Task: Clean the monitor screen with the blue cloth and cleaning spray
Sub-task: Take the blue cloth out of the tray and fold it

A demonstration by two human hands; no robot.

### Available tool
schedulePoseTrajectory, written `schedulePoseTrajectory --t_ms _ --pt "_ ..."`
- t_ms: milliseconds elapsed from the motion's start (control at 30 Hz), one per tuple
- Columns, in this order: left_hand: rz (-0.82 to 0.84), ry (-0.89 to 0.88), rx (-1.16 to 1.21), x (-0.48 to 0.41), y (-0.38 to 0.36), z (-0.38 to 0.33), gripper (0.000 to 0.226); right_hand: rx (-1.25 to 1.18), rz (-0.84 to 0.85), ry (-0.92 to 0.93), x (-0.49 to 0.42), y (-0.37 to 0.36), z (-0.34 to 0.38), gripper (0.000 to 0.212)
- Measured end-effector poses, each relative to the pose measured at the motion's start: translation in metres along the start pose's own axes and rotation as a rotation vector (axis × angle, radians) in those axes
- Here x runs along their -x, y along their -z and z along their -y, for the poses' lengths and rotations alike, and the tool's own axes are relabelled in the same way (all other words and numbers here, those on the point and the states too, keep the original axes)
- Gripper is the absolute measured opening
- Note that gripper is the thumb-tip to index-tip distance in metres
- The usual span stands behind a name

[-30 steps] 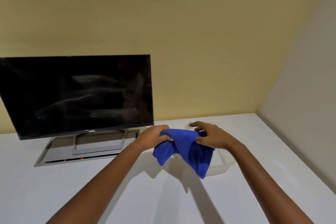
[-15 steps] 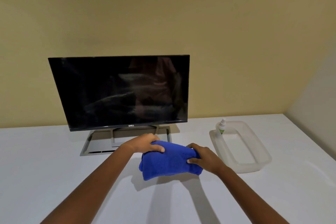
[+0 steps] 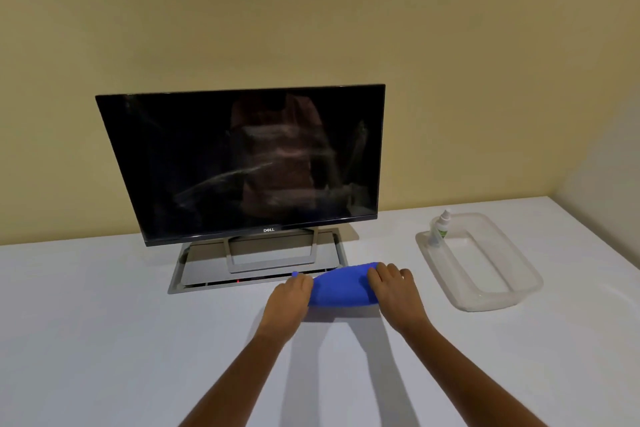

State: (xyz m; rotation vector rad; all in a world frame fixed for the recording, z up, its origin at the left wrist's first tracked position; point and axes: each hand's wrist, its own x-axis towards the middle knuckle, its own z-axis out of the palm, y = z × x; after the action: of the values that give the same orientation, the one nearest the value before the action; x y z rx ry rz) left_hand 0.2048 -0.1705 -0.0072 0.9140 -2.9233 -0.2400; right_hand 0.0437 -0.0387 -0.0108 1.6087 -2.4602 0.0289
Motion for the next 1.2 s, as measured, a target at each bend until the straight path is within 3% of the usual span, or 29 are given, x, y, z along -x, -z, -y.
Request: schedulePoseTrajectory --t_ms 200,267,333,400,467,500,567,633,733,867,1000,1067,1200 --pt "0.265 0.027 0.202 0.027 -0.058 0.002 0.044 -0.139 0.172 -0.075 0.045 -0.045 0.010 0.090" --pt "0.213 0.054 0.396 0.030 -0.066 0.005 0.036 -0.214 0.238 -0.125 0.060 -0.049 0.009 0.079" --pt "0.060 0.129 0.575 0.030 -0.066 0.007 0.027 -0.250 0.118 -0.134 0.073 -0.042 0.005 0.049" --pt "-0.091 0.250 0.683 0.027 -0.064 0.005 0.024 -0.377 0.063 -0.273 0.071 -0.044 0.003 0.041" --pt "-0.121 0.414 0.714 0.021 -0.061 0.002 0.032 -0.486 0.087 -0.444 0.062 -0.044 0.002 0.045" --pt "-0.083 0.485 0.722 0.019 -0.058 0.000 0.038 -0.538 0.095 -0.515 0.057 -0.045 0.002 0.047" --pt "0.029 0.569 0.727 0.012 -0.058 -0.001 0.044 -0.674 0.164 -0.640 0.047 -0.043 0.002 0.029" --pt "0.101 0.601 0.724 0.007 -0.057 -0.002 0.043 -0.747 0.233 -0.747 0.038 -0.041 0.003 0.038" --pt "0.124 0.625 0.757 0.002 -0.054 0.000 0.018 -0.788 0.245 -0.766 0.032 -0.039 0.001 0.035" --pt "0.094 0.661 0.838 -0.002 -0.052 0.001 0.019 -1.019 0.178 -0.763 0.036 -0.025 0.006 0.029" --pt "0.021 0.584 1.070 0.001 -0.050 0.003 0.022 -1.200 -0.082 -0.638 0.063 -0.013 0.009 0.019" --pt "0.028 0.536 1.196 0.005 -0.047 0.005 0.026 -1.178 -0.152 -0.555 0.080 -0.011 0.007 0.013" --pt "0.013 0.463 1.291 0.010 -0.043 0.012 0.011 -1.161 -0.122 -0.497 0.102 -0.012 0.002 0.009"
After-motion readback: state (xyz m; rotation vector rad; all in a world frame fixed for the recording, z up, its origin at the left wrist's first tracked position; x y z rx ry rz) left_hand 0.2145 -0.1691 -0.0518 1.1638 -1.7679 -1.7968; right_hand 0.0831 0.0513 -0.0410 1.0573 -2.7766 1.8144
